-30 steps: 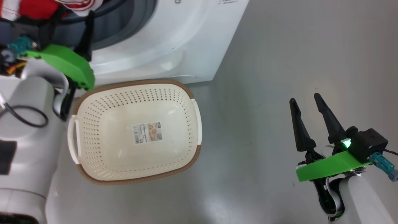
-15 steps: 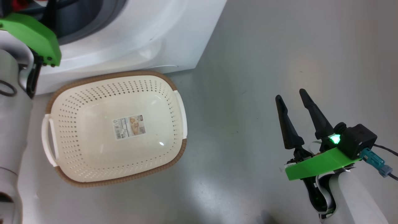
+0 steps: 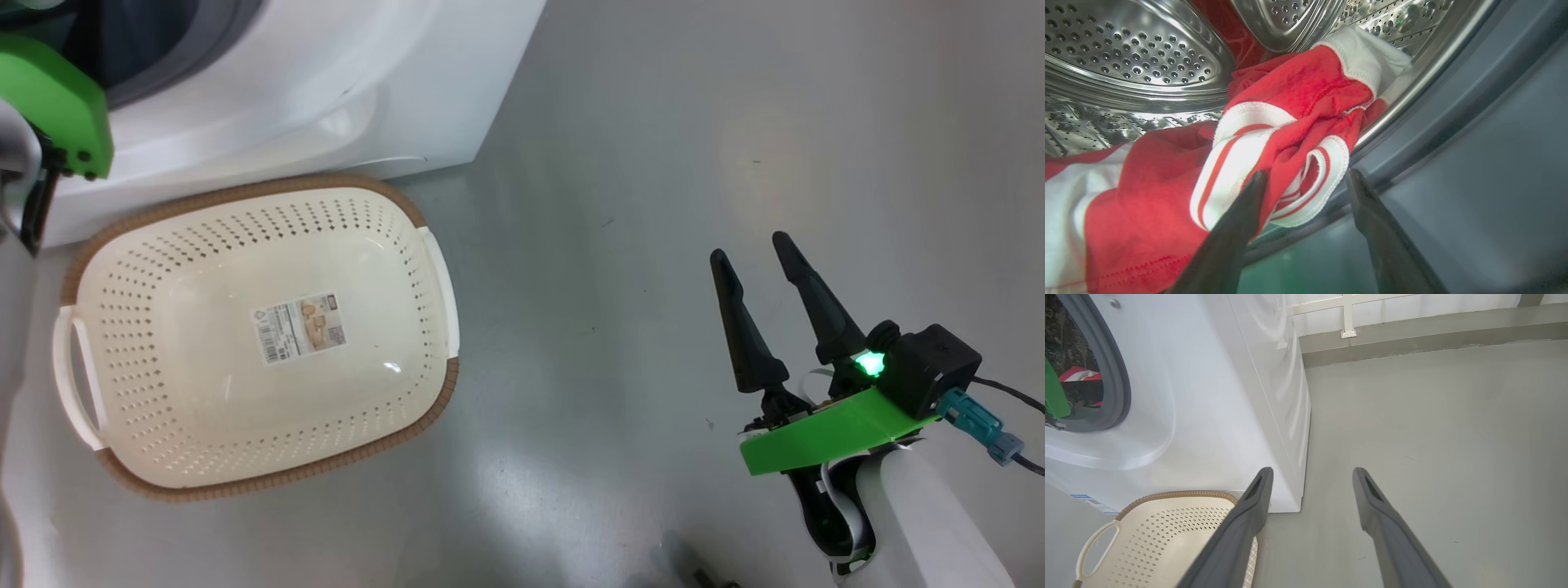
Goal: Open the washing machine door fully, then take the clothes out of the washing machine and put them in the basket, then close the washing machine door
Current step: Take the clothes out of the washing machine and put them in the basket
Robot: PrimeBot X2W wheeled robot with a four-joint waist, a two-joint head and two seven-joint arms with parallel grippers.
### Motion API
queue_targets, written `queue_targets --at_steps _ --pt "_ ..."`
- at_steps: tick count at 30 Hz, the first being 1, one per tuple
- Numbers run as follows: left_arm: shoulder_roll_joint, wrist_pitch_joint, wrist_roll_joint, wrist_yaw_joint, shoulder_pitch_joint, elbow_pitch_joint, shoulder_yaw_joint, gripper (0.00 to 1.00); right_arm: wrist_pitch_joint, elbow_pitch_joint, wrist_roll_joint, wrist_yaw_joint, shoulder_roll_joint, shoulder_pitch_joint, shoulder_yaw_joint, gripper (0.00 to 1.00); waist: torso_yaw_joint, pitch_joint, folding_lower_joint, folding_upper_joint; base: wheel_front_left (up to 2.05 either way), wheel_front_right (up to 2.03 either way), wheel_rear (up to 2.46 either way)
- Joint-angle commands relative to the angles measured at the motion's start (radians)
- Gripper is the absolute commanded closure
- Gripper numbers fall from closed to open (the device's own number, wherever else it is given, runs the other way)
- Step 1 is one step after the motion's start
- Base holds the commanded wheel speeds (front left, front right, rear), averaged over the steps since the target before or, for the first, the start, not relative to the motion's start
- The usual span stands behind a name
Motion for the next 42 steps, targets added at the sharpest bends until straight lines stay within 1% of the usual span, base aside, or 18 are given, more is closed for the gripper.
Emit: queue_targets --at_steps 1,2,3,4,6,7,12,16,22,25,30,36,42 --pt "0.052 0.002 0.008 0.009 -0.026 -0.009 0.004 0.00 -0.006 -0.025 0.021 0.006 0.000 -0.006 0.024 0.00 -0.003 0.002 0.0000 0.0000 0.00 0.00 0.00" --pt "0.053 0.002 0.009 0.010 -0.028 -0.008 0.002 0.00 -0.006 -0.026 0.022 0.006 0.000 -0.006 0.025 0.00 -0.004 0.003 0.0000 0.0000 0.00 0.00 0.00" --pt "0.054 0.003 0.013 0.011 -0.030 -0.007 -0.004 0.04 -0.006 -0.027 0.023 0.006 0.000 -0.006 0.026 0.00 -0.005 0.003 0.0000 0.0000 0.00 0.00 0.00" --pt "0.055 0.004 0.014 0.012 -0.031 -0.006 -0.007 0.27 -0.006 -0.028 0.024 0.006 0.000 -0.006 0.027 0.00 -0.005 0.003 0.0000 0.0000 0.00 0.00 0.00" --pt "0.057 0.011 0.016 0.016 -0.034 -0.003 -0.012 0.85 -0.006 -0.028 0.025 0.006 0.000 -0.006 0.029 0.00 -0.006 0.003 0.0000 0.0000 0.00 0.00 0.00" --pt "0.057 0.013 0.016 0.019 -0.035 -0.002 -0.014 1.00 -0.006 -0.028 0.026 0.006 0.000 -0.006 0.029 0.00 -0.006 0.003 0.0000 0.0000 0.00 0.00 0.00" --pt "0.057 0.006 0.013 0.022 -0.034 0.000 -0.019 1.00 -0.006 -0.028 0.026 0.006 0.000 -0.007 0.029 0.00 -0.006 -0.002 0.0000 0.0000 0.00 0.00 0.00" --pt "0.044 -0.011 -0.001 0.021 -0.025 -0.001 -0.014 1.00 -0.006 -0.028 0.022 0.006 0.000 -0.004 0.021 0.00 0.003 -0.012 0.0000 0.0000 0.00 0.00 0.00" --pt "0.009 -0.031 -0.066 0.017 0.030 -0.033 0.037 1.00 -0.006 -0.021 0.010 0.006 0.000 0.006 0.006 0.00 0.031 -0.050 0.0000 0.0000 0.00 0.00 0.00" --pt "0.000 -0.032 -0.095 0.018 0.074 -0.114 0.077 1.00 -0.006 -0.017 0.003 0.006 0.000 0.010 -0.003 0.00 0.049 -0.069 0.0000 0.0000 0.00 0.00 0.00" --pt "-0.011 -0.032 -0.111 0.022 0.166 -0.253 0.140 1.00 -0.006 -0.014 -0.011 0.006 0.000 0.008 -0.027 0.00 0.078 -0.094 0.0000 0.0000 0.00 0.00 0.00" --pt "-0.028 -0.032 -0.077 0.028 0.296 -0.428 0.218 1.00 -0.006 -0.010 -0.032 0.006 0.000 0.026 -0.049 0.00 0.108 -0.132 0.0000 0.0000 0.00 0.00 0.00" --pt "-0.064 -0.032 -0.047 0.030 0.419 -0.565 0.323 1.00 -0.006 -0.005 -0.048 0.006 0.000 0.048 -0.062 0.00 0.134 -0.169 0.0000 0.0000 0.00 0.00 0.00"
